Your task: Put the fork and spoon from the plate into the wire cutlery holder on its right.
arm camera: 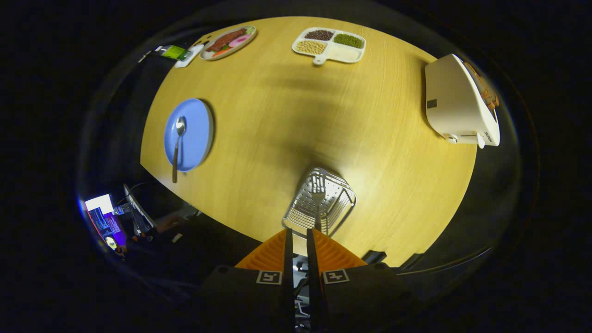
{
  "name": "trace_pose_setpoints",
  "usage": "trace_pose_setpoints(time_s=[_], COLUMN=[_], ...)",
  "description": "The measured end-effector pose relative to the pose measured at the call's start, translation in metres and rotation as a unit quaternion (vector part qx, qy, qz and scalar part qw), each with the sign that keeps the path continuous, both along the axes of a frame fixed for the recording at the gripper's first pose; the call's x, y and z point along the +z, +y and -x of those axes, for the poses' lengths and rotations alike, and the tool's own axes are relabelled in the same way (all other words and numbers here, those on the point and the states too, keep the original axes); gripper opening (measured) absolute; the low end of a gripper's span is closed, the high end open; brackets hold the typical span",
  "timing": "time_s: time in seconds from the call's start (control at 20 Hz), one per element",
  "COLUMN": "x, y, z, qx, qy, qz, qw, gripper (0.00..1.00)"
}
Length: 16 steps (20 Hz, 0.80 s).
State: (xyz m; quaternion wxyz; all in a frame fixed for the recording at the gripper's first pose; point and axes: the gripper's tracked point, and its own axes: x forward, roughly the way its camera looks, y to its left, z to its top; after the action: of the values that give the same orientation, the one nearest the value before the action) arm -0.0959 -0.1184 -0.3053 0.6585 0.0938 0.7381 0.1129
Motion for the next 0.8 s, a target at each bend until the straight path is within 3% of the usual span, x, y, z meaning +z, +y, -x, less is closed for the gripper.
trace_pose_setpoints(time_s=[0.2, 0.35, 0.45, 0.8], x=[0.025, 0.032, 0.029, -0.003], y=[0.062, 0.118, 0.151, 0.281], z=[-0.025, -0.042, -0.052, -0.067], qx=[-0.017, -0.022, -0.018, 0.001], qy=[-0.071, -0.106, -0.122, -0.114], qz=[-0.053, -0.089, -0.098, -0.128], qw=[0.996, 0.99, 0.987, 0.985], gripper=[0.34, 0.38, 0.47, 0.48])
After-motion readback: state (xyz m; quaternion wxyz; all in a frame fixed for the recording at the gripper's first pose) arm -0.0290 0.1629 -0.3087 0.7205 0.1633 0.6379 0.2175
